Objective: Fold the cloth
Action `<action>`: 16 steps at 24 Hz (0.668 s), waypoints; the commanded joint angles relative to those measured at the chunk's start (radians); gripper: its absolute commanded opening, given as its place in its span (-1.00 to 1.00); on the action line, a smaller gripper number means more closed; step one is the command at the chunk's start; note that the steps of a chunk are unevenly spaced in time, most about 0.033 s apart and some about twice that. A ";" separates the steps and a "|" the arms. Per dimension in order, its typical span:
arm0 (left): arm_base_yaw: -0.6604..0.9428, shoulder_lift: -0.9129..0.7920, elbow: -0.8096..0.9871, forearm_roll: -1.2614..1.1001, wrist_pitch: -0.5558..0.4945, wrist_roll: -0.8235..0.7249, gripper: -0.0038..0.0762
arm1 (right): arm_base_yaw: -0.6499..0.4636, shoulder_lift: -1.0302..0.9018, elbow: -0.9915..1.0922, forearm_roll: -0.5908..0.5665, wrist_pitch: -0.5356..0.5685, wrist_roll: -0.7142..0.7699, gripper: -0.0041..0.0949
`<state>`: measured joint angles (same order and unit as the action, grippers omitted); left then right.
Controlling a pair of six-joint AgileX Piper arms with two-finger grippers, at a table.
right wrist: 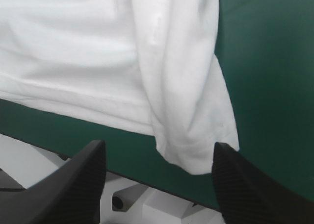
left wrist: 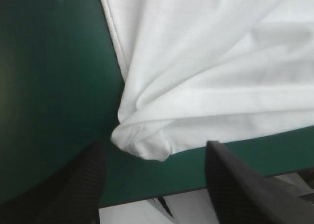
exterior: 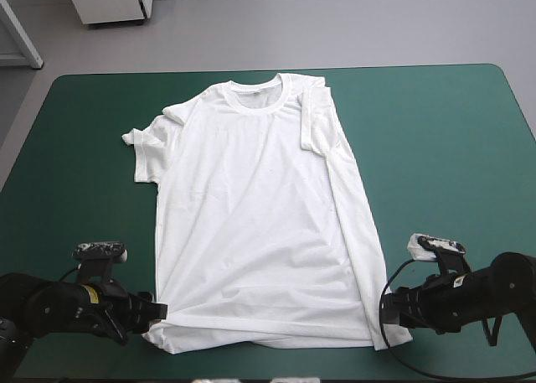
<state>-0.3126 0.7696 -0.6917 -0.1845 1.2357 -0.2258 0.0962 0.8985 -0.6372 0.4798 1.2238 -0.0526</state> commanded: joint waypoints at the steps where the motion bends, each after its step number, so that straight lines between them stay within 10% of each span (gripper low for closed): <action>1: 0.002 -0.004 -0.134 -0.010 0.038 0.005 0.49 | -0.010 -0.009 -0.128 0.021 0.025 0.001 0.36; 16: 0.002 0.136 -0.559 0.127 0.051 -0.003 0.41 | -0.010 0.011 -0.732 -0.222 0.027 -0.002 0.00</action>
<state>-0.3126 0.8549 -1.2219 -0.0600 1.2538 -0.2247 0.0962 0.8998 -1.3370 0.2769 1.2557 -0.0607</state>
